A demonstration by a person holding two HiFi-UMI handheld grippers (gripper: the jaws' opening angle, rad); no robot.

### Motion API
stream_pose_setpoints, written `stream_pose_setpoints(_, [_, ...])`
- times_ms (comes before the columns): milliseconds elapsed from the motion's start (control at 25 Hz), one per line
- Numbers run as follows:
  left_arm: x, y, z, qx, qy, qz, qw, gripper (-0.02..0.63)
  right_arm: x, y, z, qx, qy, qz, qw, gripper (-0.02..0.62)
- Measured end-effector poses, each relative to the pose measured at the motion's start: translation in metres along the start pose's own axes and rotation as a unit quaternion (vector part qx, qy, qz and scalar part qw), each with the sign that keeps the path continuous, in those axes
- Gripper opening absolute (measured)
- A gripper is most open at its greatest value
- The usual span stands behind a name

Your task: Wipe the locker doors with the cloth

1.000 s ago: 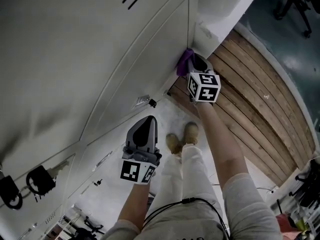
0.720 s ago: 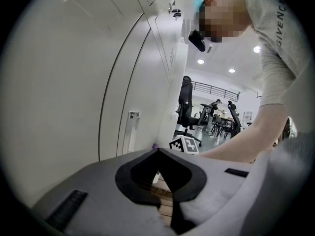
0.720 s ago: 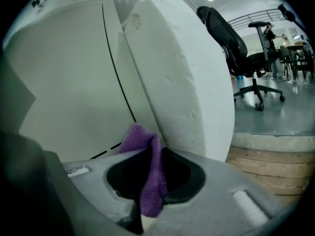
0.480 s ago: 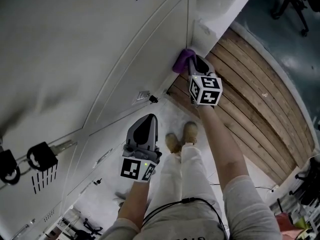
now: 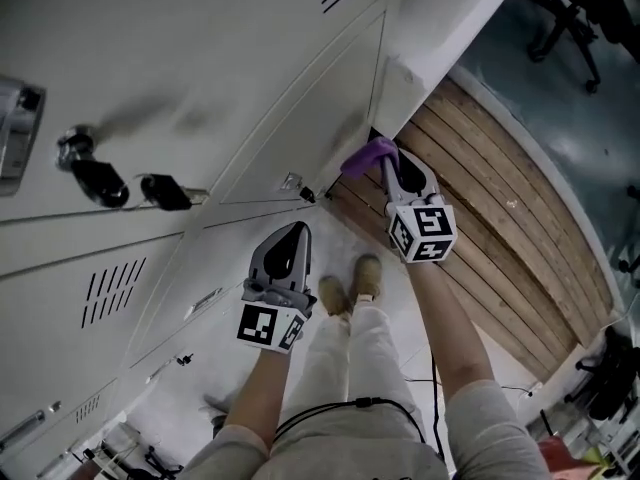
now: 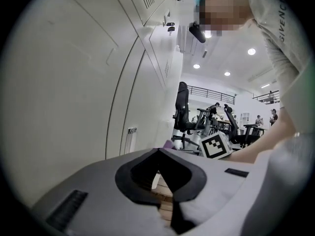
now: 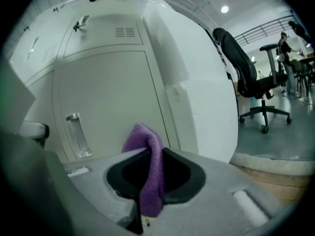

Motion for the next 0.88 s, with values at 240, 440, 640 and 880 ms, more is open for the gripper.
stream_pose_setpoints(240, [0.021,-0.014,0.012,-0.014,-0.019,-0.01,0.9997,-0.002,0.045,0.021,0.055,0.024,-0.039,0.036,0.998,0.049])
stream_pose_setpoints(440, [0.045,-0.026,0.029,-0.024,-0.034,-0.001,0.9991,-0.002,0.081,0.047,0.093,0.041,-0.057,0.085,0.994,0.049])
stream_pose_setpoints(640, [0.067,-0.038,0.046,-0.032,-0.044,-0.011,0.9985,-0.002,0.109,0.074,0.119,0.055,-0.068,0.111,0.99,0.049])
stream_pose_setpoints(880, [0.093,-0.05,0.069,-0.033,-0.055,-0.033,0.9974,-0.002,0.147,0.105,0.149,0.077,-0.089,0.141,0.983,0.049])
Point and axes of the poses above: the fingertips, and each gripper's own axes: z backward along the fingers, y to its left, x out of its top, the point moved 5 cm from there along z, backward along the fingers, and after that the axes turned 9 degrees about z, right-handed, at the moved point
